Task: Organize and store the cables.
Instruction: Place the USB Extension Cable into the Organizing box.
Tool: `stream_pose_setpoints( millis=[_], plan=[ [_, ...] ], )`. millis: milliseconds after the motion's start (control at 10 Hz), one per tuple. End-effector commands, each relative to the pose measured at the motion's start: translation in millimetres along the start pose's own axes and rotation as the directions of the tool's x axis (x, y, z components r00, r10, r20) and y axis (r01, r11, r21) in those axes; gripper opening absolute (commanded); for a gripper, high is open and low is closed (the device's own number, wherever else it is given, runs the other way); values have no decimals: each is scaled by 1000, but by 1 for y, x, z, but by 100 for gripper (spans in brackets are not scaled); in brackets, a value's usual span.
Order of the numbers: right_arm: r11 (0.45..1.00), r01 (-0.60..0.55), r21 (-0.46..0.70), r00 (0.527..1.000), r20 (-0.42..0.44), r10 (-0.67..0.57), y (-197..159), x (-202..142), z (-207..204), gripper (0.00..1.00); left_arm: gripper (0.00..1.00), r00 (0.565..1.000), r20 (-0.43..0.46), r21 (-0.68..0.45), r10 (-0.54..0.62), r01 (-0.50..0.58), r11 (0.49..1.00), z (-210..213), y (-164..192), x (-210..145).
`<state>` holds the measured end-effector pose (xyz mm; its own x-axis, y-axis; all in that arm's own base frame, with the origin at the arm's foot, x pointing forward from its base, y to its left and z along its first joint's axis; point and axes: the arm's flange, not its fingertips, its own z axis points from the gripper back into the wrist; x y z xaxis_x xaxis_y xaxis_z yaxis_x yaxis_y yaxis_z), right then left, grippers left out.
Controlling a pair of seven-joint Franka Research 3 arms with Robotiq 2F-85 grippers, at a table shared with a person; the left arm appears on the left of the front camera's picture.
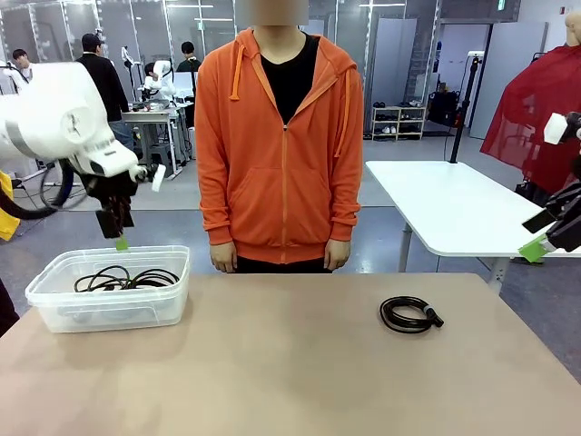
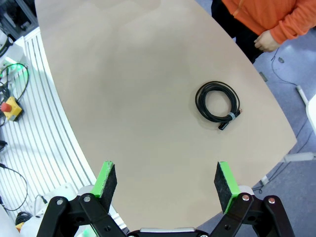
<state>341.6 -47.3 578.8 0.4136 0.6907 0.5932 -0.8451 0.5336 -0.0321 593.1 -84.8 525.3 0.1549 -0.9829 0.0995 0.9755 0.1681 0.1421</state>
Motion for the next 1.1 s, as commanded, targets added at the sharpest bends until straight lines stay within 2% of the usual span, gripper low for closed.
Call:
stream_pose_setpoints(
  millis=[0,100,300,500,800,1000],
  plan=[
    [998,61,-27,995,-78,-63,-7,13,-6,100,100,1000,16,-68,22,-21,997,45,-15,-5],
    [993,111,-28,988,-109,-114,-14,19,-11,100,100,997,4,-74,73,-72,995,67,-26,-6],
    [980,195,-26,968,-153,-197,-32,30,-26,100,100,983,37,-79,181,-178,981,105,-51,-8],
    [953,295,-65,944,-132,-301,-53,38,-43,100,100,945,81,-17,317,-317,948,140,-81,-14],
    [911,382,-157,903,-147,-404,-84,49,-71,100,100,904,138,60,404,-415,908,164,-121,-20],
    [866,461,-195,864,-125,-488,-105,51,-98,100,100,869,206,61,449,-470,881,170,-142,-25]
  ],
)
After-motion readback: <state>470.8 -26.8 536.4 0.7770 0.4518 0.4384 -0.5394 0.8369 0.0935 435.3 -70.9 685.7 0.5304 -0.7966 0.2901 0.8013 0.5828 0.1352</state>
